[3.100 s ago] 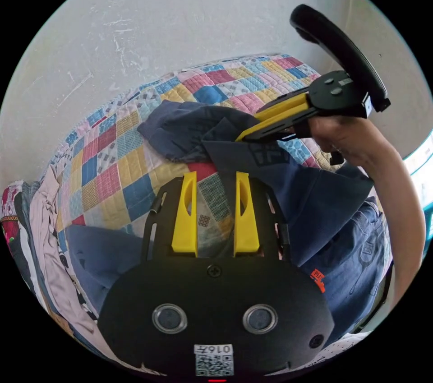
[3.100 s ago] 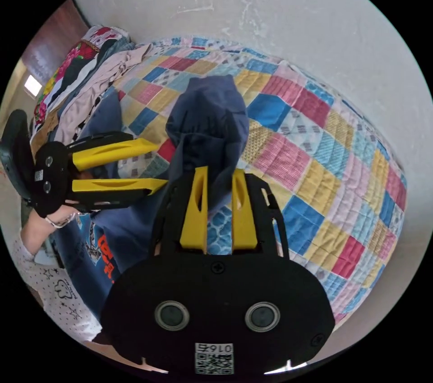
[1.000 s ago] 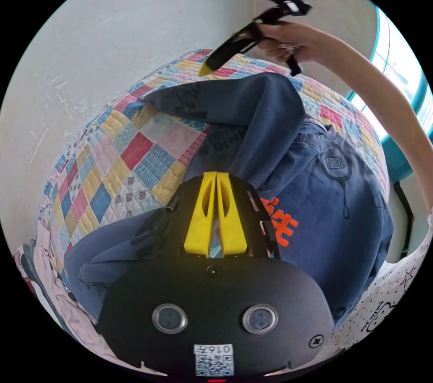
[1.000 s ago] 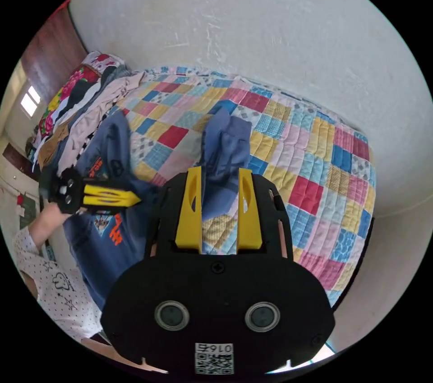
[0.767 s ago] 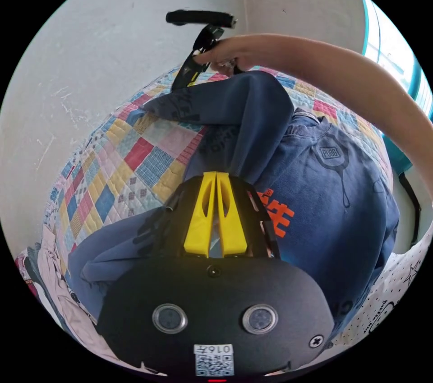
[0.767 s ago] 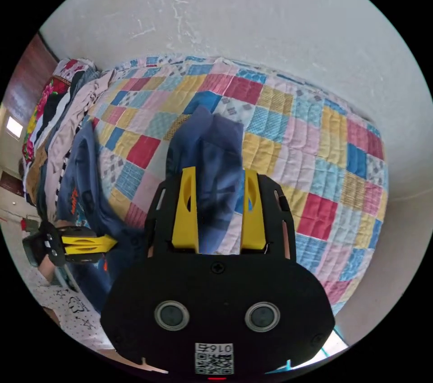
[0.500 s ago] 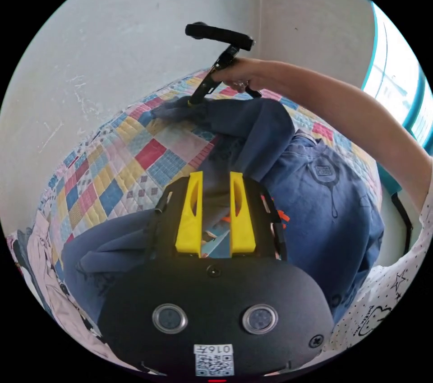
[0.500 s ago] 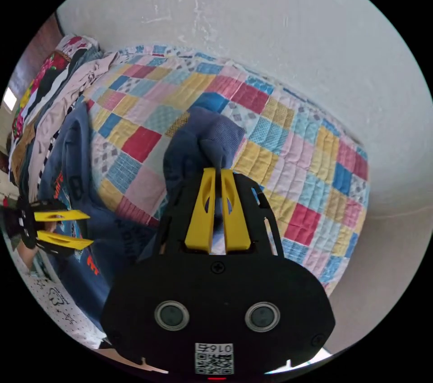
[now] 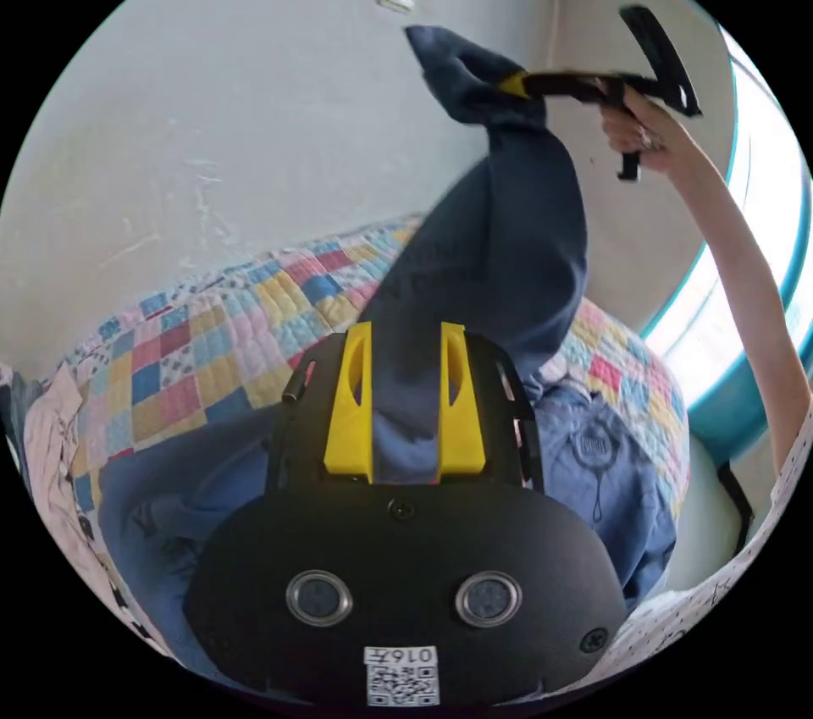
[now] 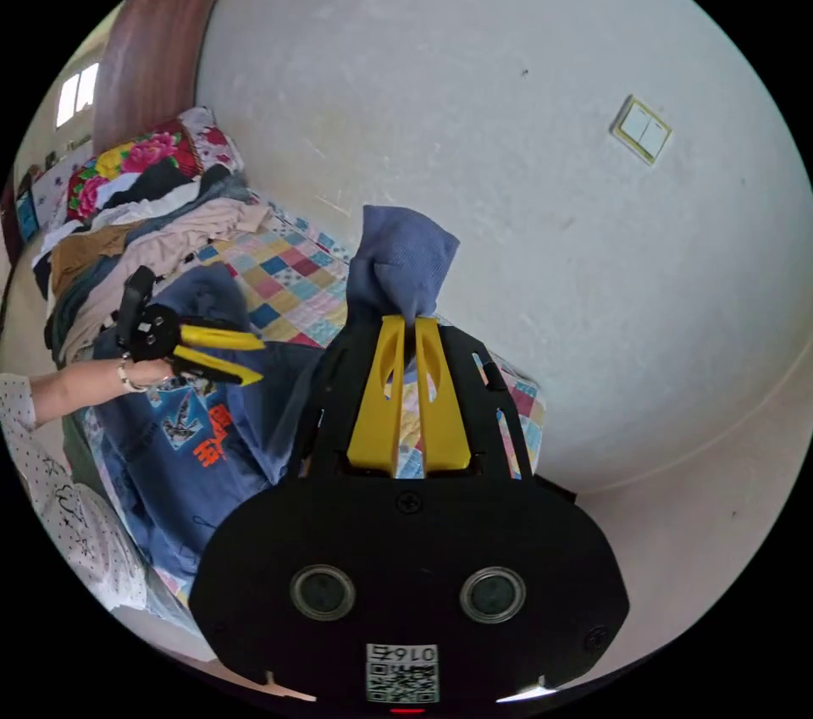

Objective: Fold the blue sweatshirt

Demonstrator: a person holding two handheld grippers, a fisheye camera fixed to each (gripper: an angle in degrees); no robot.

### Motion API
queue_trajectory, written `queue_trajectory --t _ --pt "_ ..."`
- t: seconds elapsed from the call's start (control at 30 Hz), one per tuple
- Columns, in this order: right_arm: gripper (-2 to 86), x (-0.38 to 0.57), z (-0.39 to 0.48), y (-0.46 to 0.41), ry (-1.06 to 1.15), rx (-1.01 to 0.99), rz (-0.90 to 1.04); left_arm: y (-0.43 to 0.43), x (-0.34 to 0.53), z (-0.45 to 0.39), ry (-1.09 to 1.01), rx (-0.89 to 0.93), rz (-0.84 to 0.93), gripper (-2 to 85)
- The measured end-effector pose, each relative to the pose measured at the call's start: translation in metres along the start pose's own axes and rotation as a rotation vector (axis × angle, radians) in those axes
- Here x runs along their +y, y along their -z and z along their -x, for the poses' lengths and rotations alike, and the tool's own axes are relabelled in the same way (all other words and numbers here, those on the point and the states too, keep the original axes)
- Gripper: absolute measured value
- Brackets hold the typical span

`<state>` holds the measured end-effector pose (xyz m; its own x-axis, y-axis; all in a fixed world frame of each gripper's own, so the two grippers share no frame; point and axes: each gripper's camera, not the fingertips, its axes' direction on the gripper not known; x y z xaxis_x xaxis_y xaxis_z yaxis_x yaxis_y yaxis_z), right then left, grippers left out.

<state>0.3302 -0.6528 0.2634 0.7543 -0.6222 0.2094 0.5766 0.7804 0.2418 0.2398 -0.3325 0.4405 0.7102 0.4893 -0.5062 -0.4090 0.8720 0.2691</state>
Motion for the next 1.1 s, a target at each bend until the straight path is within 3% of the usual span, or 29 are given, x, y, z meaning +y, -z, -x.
queue_trajectory --t 0.07,0.23,0.33,0.43,0.5,0.57,0.77,0.93,1.1 --pt "0.6 0.001 0.004 0.006 0.022 -0.065 -0.053 0.005 -0.006 0.003 -0.019 -0.018 -0.002 11.4" --pt "1.0 -0.003 0.005 0.003 0.064 -0.318 -0.214 -0.03 -0.019 -0.007 -0.092 0.144 0.178 12.5" --pt "2.1 -0.009 -0.005 -0.015 0.024 -0.406 -0.289 -0.029 -0.012 -0.011 -0.078 0.052 0.158 2.0" --pt "4.1 -0.015 -0.027 -0.062 -0.118 -0.227 -0.102 -0.03 -0.002 -0.017 -0.066 -0.02 0.23 -0.4" --pt "8.0 -0.004 -0.047 -0.118 -0.251 -0.023 0.271 -0.038 0.006 -0.024 -0.075 -0.036 0.307 -0.6" --pt "9.4 0.014 -0.051 -0.149 -0.292 0.097 0.47 -0.045 0.014 -0.034 -0.103 -0.04 0.356 -0.8" --pt "11.6 0.031 -0.024 -0.171 -0.211 -0.085 0.445 -0.044 0.034 -0.081 -0.241 -0.108 0.396 -0.9" --pt "16.5 0.024 -0.009 -0.206 -0.214 0.004 0.484 -0.027 0.038 -0.095 -0.236 -0.096 0.379 -0.9" --pt "16.3 0.067 -0.026 -0.257 -0.392 0.027 0.595 -0.013 0.048 -0.085 -0.15 -0.045 0.358 -0.9"
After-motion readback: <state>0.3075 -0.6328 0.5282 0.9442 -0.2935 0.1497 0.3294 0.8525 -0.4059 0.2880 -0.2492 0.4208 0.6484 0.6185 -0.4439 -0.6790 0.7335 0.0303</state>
